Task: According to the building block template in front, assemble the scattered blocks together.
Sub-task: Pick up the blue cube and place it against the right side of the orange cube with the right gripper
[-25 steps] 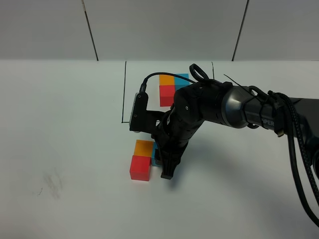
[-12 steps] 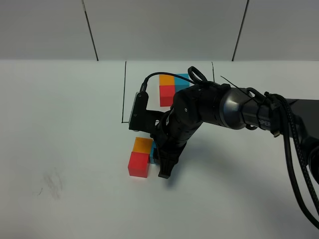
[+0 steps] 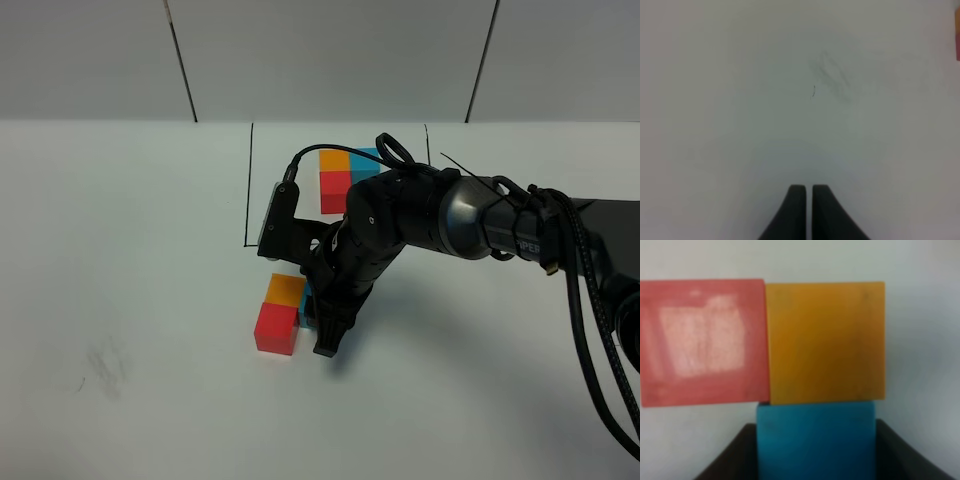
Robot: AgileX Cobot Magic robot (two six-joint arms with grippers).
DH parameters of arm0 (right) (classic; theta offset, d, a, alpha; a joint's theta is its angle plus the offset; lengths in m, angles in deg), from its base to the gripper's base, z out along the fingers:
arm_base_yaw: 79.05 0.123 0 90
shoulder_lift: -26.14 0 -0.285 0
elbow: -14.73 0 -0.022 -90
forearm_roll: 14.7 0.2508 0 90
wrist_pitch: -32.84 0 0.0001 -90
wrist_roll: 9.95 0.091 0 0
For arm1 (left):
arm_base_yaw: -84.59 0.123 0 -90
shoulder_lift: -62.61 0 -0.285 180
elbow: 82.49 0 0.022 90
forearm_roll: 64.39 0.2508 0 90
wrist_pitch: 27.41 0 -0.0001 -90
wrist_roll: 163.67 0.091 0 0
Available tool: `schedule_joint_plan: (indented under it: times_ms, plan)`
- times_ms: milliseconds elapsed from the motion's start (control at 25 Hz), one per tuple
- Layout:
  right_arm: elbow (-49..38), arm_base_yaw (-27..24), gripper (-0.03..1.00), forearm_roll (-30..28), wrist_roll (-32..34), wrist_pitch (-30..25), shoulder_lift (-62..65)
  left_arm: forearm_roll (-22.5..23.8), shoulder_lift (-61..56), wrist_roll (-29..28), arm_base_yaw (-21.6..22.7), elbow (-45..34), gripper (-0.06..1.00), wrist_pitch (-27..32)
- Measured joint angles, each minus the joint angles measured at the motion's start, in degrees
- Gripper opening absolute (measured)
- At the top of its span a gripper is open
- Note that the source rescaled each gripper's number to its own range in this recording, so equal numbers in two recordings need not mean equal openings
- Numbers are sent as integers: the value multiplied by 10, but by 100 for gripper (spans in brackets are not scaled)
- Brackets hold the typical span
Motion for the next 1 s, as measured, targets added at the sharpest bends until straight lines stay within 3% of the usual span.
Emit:
schedule_joint_plan:
  times_ms: [160,440,1000]
  plan:
    - [0,0,57,0,2,3,0,0,0,0,0,0,1,0]
    - [-3,0,86,-6,27,6,-13,0,0,0,0,0,1,0]
    - [-3,0,89,-53,82,-24,25,0,0,0,0,0,1,0]
